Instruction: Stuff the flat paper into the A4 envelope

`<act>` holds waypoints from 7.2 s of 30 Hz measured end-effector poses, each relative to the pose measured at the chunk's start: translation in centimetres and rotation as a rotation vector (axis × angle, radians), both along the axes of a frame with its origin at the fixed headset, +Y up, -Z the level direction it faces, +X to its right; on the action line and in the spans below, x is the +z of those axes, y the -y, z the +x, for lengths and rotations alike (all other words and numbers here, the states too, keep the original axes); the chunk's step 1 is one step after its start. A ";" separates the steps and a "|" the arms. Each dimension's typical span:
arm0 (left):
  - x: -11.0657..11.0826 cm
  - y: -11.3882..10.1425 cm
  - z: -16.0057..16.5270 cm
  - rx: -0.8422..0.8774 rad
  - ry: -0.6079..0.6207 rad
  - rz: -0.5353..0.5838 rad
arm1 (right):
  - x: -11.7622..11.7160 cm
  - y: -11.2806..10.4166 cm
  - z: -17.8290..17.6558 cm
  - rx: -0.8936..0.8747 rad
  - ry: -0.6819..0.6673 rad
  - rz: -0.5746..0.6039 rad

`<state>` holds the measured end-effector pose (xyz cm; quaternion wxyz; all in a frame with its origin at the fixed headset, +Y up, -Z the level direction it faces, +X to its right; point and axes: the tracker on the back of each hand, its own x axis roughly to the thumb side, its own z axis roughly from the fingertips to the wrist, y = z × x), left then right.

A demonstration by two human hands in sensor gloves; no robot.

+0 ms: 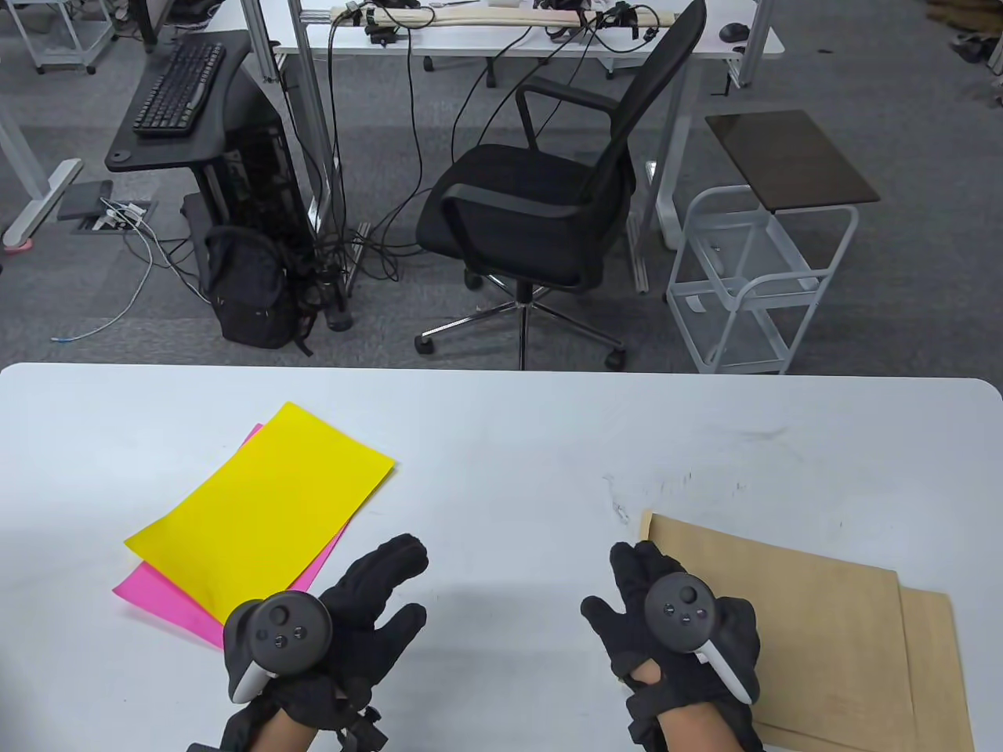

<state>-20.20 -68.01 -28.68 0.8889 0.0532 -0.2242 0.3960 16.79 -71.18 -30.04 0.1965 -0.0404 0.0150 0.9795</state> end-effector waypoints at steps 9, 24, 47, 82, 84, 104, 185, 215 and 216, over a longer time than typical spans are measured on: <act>-0.2 0.0 -0.5 0.016 -0.020 -0.014 | -0.7 2.9 -0.5 0.356 0.235 -0.230; -0.7 -0.1 -2.2 0.101 -0.077 -0.037 | -0.8 1.8 0.4 0.144 0.278 -0.117; -0.6 -1.8 -4.7 0.138 -0.125 0.018 | -2.3 -4.1 -16.3 -0.108 -0.082 -0.079; -1.1 -0.8 -4.0 0.131 -0.124 -0.063 | -2.1 -6.3 -12.0 -0.515 -0.439 -0.047; -1.1 -0.8 -3.8 0.116 -0.123 -0.058 | -1.4 -7.7 -10.1 -0.516 -0.449 -0.006; -4.5 -1.4 -10.7 -0.065 -0.672 -0.586 | -0.3 -5.4 -0.2 -0.585 -0.427 0.095; -2.5 -0.4 -20.5 0.208 -0.762 -0.399 | -2.7 5.6 0.9 0.263 -0.072 -0.299; -1.0 -3.4 -16.5 -0.247 -0.916 -0.037 | -2.1 6.6 -0.1 0.300 -0.069 -0.348; -1.0 -3.4 -16.5 -0.244 -0.918 -0.040 | -2.1 6.6 -0.2 0.300 -0.068 -0.348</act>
